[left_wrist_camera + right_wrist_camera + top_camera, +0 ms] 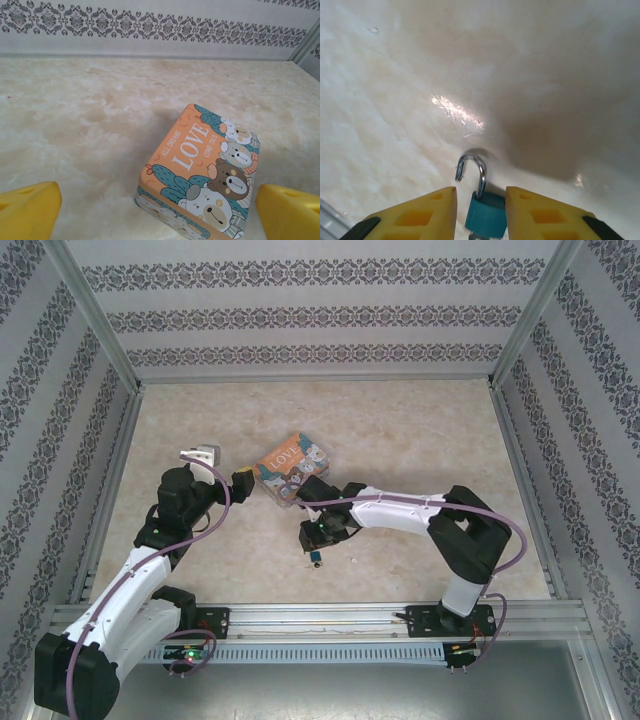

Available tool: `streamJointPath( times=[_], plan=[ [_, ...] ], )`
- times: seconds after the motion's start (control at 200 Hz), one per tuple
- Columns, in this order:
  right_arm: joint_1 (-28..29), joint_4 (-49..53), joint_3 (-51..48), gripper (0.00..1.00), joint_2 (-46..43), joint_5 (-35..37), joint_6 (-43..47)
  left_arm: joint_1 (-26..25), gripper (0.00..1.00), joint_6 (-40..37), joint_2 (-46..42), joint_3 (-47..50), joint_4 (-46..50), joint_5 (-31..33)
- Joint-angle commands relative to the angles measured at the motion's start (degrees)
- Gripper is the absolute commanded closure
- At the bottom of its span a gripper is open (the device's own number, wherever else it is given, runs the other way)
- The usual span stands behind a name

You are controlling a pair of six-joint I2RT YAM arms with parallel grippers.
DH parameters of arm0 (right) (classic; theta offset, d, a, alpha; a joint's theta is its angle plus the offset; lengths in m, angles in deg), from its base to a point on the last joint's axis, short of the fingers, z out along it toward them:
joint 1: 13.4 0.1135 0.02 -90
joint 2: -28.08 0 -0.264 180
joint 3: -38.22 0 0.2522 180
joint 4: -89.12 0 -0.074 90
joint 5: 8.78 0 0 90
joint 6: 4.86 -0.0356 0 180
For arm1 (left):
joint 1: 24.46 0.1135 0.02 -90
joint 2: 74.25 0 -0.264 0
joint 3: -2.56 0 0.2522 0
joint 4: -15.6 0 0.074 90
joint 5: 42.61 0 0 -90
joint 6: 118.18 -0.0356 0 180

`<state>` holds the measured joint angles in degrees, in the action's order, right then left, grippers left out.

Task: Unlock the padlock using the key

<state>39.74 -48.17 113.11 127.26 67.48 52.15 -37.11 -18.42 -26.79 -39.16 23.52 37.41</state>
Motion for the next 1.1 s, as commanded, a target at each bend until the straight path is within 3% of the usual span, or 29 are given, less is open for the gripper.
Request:
streamJointPath(
  times=[0.0,0.215,0.48,0.764,1.019,1.094],
  plan=[
    [0.47,2.15,-1.82,0.66,-4.54,3.37,0.12,0.44,0.01,-2.0,-0.99,-0.68,0.3,1.26],
    [-0.63,2.1,-4.53,0.57,-12.6,8.99,1.62,0.43,0.01,-3.03,-1.79,-1.43,2.32,2.88],
    [-7.95,0.1,-5.47,0.47,-21.55,15.21,7.37,0.47,0.01,-3.33,-3.67,-1.96,4.18,6.57],
    [-21.6,-3.81,-8.1,0.34,-32.3,17.41,13.0,0.48,0.01,-6.38,-5.86,-1.93,8.95,17.08],
    [-36.27,-10.28,-17.03,0.02,-44.87,16.66,14.6,0.82,0.01,-9.17,-4.29,-2.36,9.14,19.82],
    [-40.54,-13.09,-20.29,0.02,-48.11,16.31,15.52,1.36,0.01,-9.53,-3.31,-2.38,8.84,19.88]
  ],
)
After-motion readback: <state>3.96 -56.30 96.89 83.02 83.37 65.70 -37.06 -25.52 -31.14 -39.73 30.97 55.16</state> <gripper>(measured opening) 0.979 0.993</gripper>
